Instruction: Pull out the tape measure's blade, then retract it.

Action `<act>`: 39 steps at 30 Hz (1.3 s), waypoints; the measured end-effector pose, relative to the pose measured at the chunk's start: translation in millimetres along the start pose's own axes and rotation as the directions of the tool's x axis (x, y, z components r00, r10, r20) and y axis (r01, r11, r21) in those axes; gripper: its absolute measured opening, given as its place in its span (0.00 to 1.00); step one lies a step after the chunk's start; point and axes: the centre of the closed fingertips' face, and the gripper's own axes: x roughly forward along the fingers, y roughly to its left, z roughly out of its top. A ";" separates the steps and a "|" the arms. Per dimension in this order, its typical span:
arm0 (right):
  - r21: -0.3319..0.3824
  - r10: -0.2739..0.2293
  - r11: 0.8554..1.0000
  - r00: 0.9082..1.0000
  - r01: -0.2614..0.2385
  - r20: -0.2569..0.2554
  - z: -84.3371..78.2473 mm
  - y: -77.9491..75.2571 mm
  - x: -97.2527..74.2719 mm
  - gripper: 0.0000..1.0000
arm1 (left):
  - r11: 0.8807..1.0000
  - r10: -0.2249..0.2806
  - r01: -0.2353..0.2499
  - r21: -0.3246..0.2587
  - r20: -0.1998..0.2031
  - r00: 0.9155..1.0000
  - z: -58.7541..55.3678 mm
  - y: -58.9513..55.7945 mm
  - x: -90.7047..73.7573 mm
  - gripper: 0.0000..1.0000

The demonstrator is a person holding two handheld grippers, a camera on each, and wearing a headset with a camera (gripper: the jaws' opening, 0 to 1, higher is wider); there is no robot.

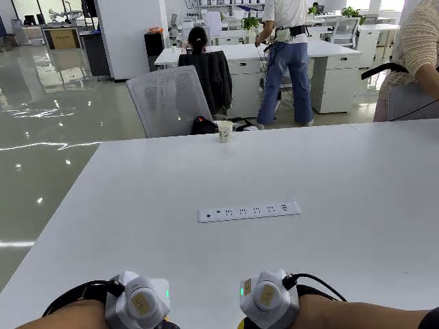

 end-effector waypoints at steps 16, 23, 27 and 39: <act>-0.013 -0.003 1.000 1.000 0.003 -0.021 -10.6 -2.0 -7.4 0.11 | 1.000 0.002 -0.002 0.002 0.001 1.000 0.0 -1.1 -0.4 0.34; -0.024 -0.004 1.000 1.000 0.003 -0.027 -13.7 -2.3 -9.6 0.10 | 1.000 0.006 -0.006 0.005 -0.003 1.000 -0.2 -1.3 -0.7 0.34; -0.025 -0.003 1.000 1.000 0.003 -0.028 -15.3 -2.4 -11.1 0.10 | 1.000 0.008 -0.008 0.006 -0.007 1.000 -0.6 -0.9 -0.5 0.34; -0.014 -0.004 1.000 1.000 0.004 -0.027 -21.4 -3.1 -15.2 0.11 | 1.000 0.012 -0.012 0.007 -0.005 1.000 -0.3 -0.5 0.4 0.34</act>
